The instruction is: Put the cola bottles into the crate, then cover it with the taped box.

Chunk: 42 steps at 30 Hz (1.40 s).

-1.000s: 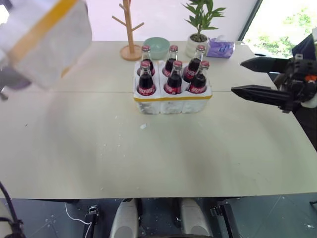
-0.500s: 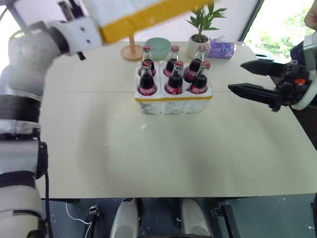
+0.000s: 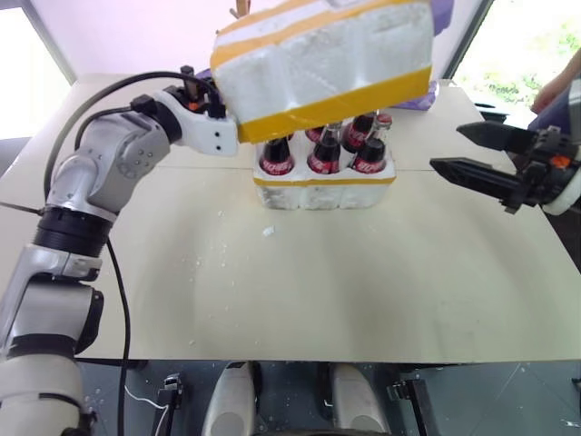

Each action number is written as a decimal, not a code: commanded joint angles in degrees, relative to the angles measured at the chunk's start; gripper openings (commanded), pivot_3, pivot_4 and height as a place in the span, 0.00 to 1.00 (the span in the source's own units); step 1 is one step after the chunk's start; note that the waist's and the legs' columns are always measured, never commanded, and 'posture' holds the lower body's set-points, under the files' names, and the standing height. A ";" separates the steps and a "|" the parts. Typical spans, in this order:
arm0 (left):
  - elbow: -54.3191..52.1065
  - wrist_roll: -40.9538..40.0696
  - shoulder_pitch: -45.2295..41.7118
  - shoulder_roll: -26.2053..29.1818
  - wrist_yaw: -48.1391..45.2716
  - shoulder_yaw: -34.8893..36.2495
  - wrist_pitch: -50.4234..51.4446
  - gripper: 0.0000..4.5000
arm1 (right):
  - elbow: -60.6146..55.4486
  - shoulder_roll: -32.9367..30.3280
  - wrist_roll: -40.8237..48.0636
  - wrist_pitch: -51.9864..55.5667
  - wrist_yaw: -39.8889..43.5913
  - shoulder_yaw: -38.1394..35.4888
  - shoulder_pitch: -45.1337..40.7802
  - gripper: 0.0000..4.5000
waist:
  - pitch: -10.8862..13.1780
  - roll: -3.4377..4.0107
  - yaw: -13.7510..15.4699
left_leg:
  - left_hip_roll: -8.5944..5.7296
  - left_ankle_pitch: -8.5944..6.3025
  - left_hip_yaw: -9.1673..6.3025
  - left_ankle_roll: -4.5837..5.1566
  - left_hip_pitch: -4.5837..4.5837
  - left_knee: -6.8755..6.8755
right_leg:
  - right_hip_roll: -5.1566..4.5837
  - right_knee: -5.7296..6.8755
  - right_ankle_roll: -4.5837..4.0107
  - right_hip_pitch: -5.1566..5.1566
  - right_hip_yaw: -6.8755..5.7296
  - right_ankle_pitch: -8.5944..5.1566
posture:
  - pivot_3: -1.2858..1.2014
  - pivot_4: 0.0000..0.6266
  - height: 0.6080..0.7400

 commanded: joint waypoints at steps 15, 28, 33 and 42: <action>-0.38 9.21 1.03 1.46 1.71 -4.54 -3.78 0.85 | 0.14 0.09 0.86 -2.31 -0.13 -1.45 0.23 1.00 | -0.01 0.02 -0.12 | 0.01 0.00 -0.02 0.00 0.01 -0.01 | 0.04 0.01 0.00 -0.01 0.00 0.00 | 0.52 0.24 1.00; -14.28 -26.74 25.51 6.48 -11.25 11.17 -2.28 0.98 | -0.46 0.62 0.90 -2.34 -0.07 -2.21 2.98 1.00 | -0.04 0.07 -0.48 | 0.08 -0.01 -0.04 0.02 0.06 -0.05 | 0.04 0.05 -0.01 -0.01 0.00 0.00 | 0.52 0.24 1.00; -19.09 -75.87 24.78 5.01 -23.89 29.33 51.45 0.98 | 0.20 -0.71 -3.27 -5.23 3.28 -1.24 6.73 1.00 | -0.03 0.06 -0.12 | 0.08 0.02 -0.14 -0.01 0.06 0.02 | 0.06 0.09 -0.02 0.04 -0.04 0.00 | 0.52 0.24 1.00; -9.27 -88.50 17.31 20.72 -49.42 31.32 70.88 0.98 | 5.78 0.07 -9.84 -10.73 6.62 5.81 2.95 1.00 | -0.04 0.10 -1.41 | 0.04 0.03 -0.27 -0.02 0.36 -0.11 | 0.13 -0.01 -0.08 0.33 -0.13 -0.06 | 0.52 0.24 1.00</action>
